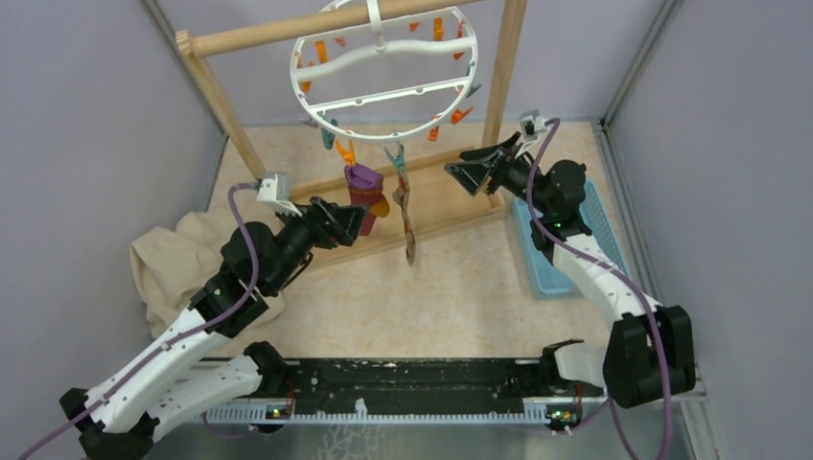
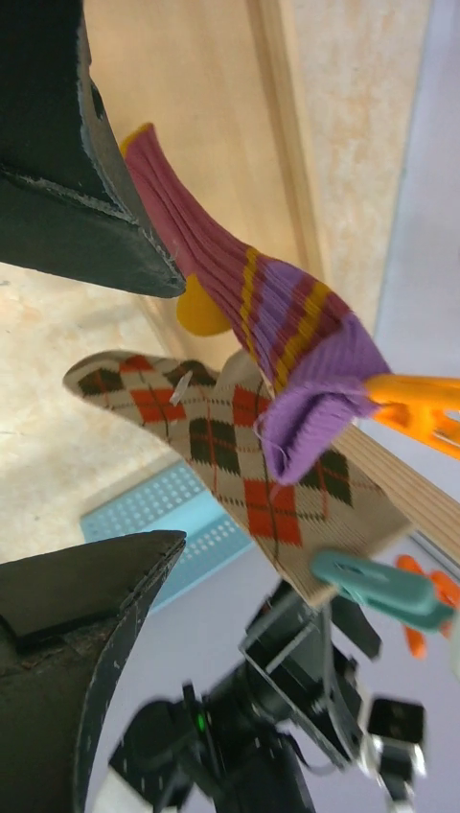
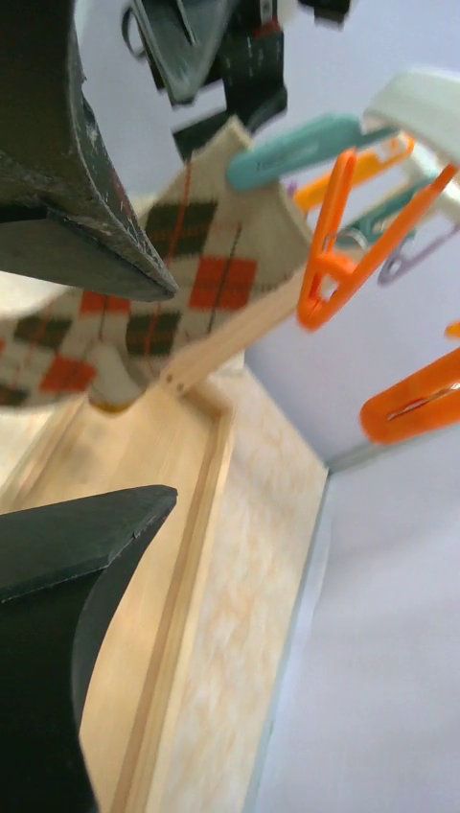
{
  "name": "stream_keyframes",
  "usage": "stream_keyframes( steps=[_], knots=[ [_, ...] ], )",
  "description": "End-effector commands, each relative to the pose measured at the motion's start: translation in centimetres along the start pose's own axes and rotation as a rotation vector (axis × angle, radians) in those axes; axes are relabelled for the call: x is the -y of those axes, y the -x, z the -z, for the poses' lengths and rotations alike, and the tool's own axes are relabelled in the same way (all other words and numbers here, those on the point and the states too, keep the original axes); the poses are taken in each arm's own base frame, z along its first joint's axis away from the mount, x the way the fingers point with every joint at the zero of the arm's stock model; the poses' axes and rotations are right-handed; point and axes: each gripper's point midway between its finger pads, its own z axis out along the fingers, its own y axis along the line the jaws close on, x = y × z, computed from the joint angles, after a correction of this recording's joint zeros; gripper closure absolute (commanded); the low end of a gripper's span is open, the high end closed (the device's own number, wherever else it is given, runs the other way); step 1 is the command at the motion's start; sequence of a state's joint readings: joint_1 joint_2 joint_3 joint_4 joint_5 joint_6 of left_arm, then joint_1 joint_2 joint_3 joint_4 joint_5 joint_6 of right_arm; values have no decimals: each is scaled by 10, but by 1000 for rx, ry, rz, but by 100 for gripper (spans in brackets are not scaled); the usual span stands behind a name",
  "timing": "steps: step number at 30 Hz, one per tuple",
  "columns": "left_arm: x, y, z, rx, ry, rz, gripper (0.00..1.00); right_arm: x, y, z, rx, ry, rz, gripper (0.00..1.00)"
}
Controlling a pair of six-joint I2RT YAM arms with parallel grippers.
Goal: Clip the socks to the hanger
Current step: Move the clothesline to the center of the board.
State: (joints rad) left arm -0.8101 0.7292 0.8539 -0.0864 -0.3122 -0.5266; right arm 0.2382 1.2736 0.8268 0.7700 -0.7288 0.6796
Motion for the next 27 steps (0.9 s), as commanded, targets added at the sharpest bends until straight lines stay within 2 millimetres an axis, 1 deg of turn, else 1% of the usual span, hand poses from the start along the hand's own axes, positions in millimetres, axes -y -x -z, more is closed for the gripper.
stream_keyframes(
  steps=[1, 3, 6, 7, 9, 11, 13, 15, 18, 21, 22, 23, 25, 26, 27],
  knots=[
    [-13, -35, 0, -97, 23, -4, 5, 45, -18, 24, -111, -280, 141, 30],
    [-19, -49, -3, -121, 36, 5, 5, 49, -26, 34, -127, -323, 136, 30],
    [-27, -60, -5, -134, 59, 13, 4, 59, -36, 53, -146, -419, 149, 30],
    [-31, -64, -6, -141, 77, 11, 4, 67, -39, 61, -154, -483, 145, 30],
    [-41, -71, -6, -160, 120, 5, 2, 94, -47, 85, -176, -673, 116, 31],
    [-53, -80, -3, -188, 179, 0, 1, 117, -57, 108, -202, -810, 77, 31],
    [-60, -83, 0, -196, 217, 8, 1, 129, -65, 126, -208, -893, 53, 30],
    [-65, -85, 4, -202, 240, 16, 1, 137, -68, 142, -183, -967, 39, 31],
    [-73, -82, 11, -182, 278, 26, 1, 146, -65, 165, -136, -1092, 50, 36],
    [-82, -77, 17, -159, 317, 25, 1, 159, -69, 177, -142, -1171, 60, 40],
    [-86, -77, 18, -156, 340, 23, 1, 163, -74, 177, -162, -1177, 55, 41],
    [-91, -77, 19, -154, 372, 23, 1, 166, -85, 179, -207, -1182, 34, 41],
    [-104, -78, 22, -165, 460, 22, 1, 167, -98, 173, -244, -1142, 2, 42],
    [-107, -77, 23, -173, 500, 20, 1, 167, -100, 168, -236, -1116, -5, 42],
    [-114, -83, 23, -202, 553, 11, 1, 166, -101, 164, -226, -1090, -9, 44]
  ],
)
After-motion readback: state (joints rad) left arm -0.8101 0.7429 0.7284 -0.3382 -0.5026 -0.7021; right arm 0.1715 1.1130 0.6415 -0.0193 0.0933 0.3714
